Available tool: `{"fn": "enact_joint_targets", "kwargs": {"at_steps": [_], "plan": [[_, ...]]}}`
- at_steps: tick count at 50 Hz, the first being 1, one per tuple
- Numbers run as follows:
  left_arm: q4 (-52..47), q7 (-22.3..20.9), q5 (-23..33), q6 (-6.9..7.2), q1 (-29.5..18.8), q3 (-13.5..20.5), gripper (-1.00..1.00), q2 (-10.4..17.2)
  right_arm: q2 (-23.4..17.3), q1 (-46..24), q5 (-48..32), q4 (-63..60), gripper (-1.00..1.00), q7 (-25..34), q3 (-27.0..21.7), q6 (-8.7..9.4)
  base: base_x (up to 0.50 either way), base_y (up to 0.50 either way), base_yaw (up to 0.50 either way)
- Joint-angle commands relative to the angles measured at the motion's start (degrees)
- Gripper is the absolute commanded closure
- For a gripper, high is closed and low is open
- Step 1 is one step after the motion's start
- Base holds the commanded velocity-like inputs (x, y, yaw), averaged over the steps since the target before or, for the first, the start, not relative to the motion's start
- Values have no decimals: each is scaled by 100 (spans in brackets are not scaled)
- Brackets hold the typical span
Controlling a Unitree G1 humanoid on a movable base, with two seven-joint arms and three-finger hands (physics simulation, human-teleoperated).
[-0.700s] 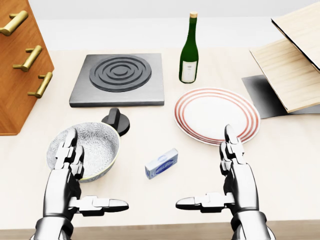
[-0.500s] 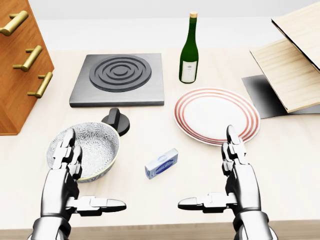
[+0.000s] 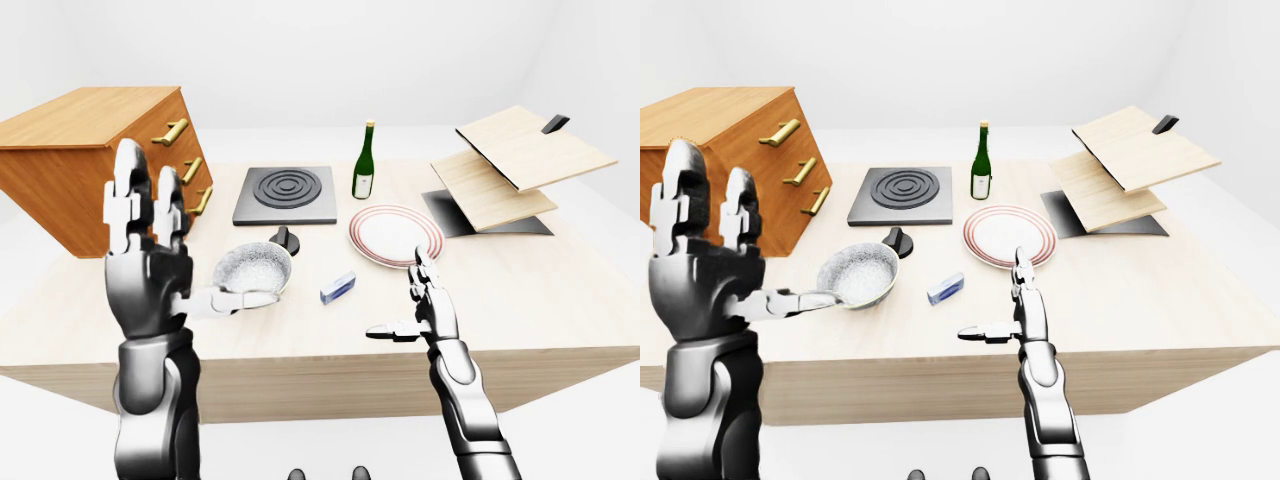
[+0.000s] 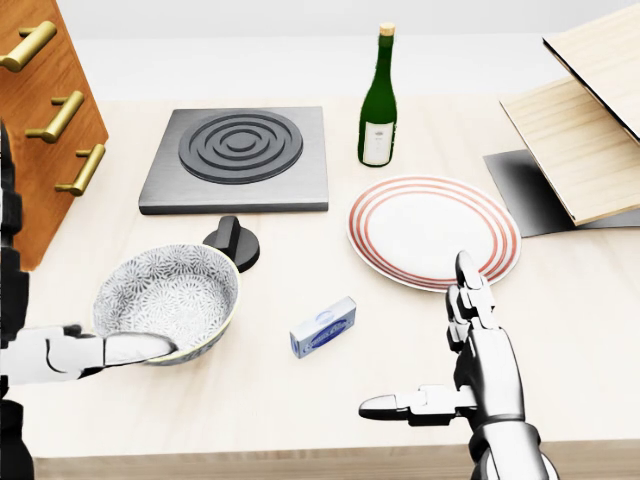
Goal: Pick up the akita bowl and put it on the plate.
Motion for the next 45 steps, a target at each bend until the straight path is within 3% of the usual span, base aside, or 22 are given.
{"fn": "enact_joint_targets", "kwargs": {"at_steps": [1, 2, 4, 5, 6, 8, 9, 10, 11, 13, 19, 22, 33, 35, 39, 43, 45], "plan": [[-2343, 1012, -1775, 0, -1001, 1039, -100, 848, -1, -20, -30, 55, -100, -14, -3, -18, 0, 0, 0], [-2344, 1615, -2644, 0, -1135, 1268, -100, 1277, -3, -27, -33, 69, -100, -19, -6, -26, 0, 0, 0], [-2344, 2996, -4521, 0, -1240, 1684, -100, 2690, -3, -16, -68, 32, -100, -47, 4, 18, 0, 0, 0], [-2345, 3095, -5175, 0, -1195, 1824, -100, 3235, -10, -29, -120, 68, -100, -91, -1, -31, 0, 0, 0], [-2346, 3095, -6185, 0, -1347, 2285, -100, 3782, -9, -41, -115, 100, -100, -111, -21, -8, 0, 0, 0], [-2346, 3095, -6903, 0, -1365, 2600, -100, 4338, -12, -64, -126, 149, -100, -131, -26, -20, 0, 0, 0], [-2346, 3095, -6949, 0, -1314, 2595, -100, 4427, -13, -66, -126, 154, -100, -133, -25, -23, 0, 0, 0], [-2346, 3095, -7333, 0, -1315, 2817, -100, 4746, -8, -55, -123, 139, -100, -133, -18, 10, 0, 0, 0], [-2346, 3095, -7318, 0, -1297, 2857, -100, 4907, -11, -58, -132, 159, -100, -140, -19, 8, 0, 0, 0], [-2346, 3095, -7278, 0, -1249, 2818, -100, 4896, -13, -71, -112, 147, -100, -138, -30, 29, 0, 0, 0], [-2346, 3095, -7425, 0, -1399, 3115, -100, 4584, -10, -79, -111, 149, -100, -147, -22, 59, 0, 0, 0], [-2346, 3095, -7343, 0, -1431, 3069, -100, 4458, -15, -84, -103, 160, -100, -170, -44, 77, 0, 0, 0], [-2346, 3095, -7363, 0, -1459, 3062, -100, 4424, -26, -120, -116, 229, -100, -208, -61, 56, 0, 0, 0], [-2346, 3095, -7248, 0, -1438, 3011, -100, 4373, -21, -104, -96, 117, -100, -211, -63, 135, 0, 0, 0], [-2346, 3095, -7237, 0, -1460, 3034, -100, 4330, -44, -163, -172, 370, -100, -260, -69, -42, 0, 0, 0], [-2346, 3095, -7162, 0, -1476, 2986, -100, 4232, -43, -150, -202, 319, -100, -252, -40, 37, 0, 0, 0], [-2308, 3095, -7400, 0, -1486, 2956, -100, 4157, -37, -125, -215, 297, -100, -239, -27, 71, 0, 0, 0]]}}
